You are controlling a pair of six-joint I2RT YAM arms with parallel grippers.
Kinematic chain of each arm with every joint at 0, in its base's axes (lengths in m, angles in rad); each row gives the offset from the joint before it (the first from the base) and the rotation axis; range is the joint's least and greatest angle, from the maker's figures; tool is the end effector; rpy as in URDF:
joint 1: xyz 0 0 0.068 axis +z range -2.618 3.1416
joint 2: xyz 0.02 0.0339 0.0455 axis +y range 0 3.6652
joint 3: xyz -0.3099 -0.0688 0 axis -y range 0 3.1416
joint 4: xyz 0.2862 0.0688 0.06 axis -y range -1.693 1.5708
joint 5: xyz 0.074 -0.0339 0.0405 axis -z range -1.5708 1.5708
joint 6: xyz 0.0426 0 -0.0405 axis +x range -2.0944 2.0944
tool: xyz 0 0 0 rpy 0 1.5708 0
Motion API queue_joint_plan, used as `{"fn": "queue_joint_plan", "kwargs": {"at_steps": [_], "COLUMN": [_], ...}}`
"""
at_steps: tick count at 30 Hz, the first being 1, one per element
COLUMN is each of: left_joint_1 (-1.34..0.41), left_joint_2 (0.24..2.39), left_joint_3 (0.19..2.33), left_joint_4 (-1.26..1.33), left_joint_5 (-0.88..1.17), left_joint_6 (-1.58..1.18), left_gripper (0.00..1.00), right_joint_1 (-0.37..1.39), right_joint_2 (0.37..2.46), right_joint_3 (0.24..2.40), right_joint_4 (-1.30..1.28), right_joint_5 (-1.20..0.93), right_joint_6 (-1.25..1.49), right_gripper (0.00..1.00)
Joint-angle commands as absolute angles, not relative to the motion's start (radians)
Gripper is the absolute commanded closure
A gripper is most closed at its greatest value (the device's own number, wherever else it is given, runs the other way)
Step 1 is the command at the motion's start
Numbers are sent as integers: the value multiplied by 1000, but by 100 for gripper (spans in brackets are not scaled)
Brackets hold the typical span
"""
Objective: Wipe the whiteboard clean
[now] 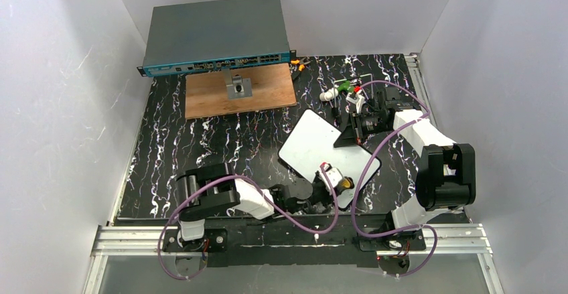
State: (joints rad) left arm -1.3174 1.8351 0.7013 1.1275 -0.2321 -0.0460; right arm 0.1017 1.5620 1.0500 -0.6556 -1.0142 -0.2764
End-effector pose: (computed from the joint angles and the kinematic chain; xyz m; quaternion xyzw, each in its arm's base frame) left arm 0.1077 -0.3769 0.1780 0.3527 0.6154 -0.3774 0.5954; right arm 0.3286 0.0699 0.2467 -0.2565 0.8229 0.4587 0.2159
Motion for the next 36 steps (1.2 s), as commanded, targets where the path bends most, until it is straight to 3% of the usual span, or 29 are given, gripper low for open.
{"fn": "queue_joint_plan", "kwargs": {"at_steps": [1,7,13,25,36], "left_joint_1": [-1337,-1320,-1240,-1362,-1414], "left_joint_2": [1857,1869,1801,1830,1885], "left_joint_3": [733,743,732,814,908], "left_joint_4": [1093,1009,921,894,777], "left_joint_5": [-222,-523,-590,-437,-475], "left_joint_6": [-31,-29,-109,-49,-85], "left_gripper": [100,100,100,100,100], "right_joint_1": [106,106,106,106,106], "right_joint_2": [1556,1558,1558,1559,1556], "right_joint_3": [1061,1060,1060,1060,1060], "right_joint_4": [-677,-677,-676,-676,-678], "right_joint_5": [-1109,-1108,-1107,-1106,-1107], "right_joint_6": [-262,-262,-262,-262,-262], "right_gripper": [99,99,99,99,99]}}
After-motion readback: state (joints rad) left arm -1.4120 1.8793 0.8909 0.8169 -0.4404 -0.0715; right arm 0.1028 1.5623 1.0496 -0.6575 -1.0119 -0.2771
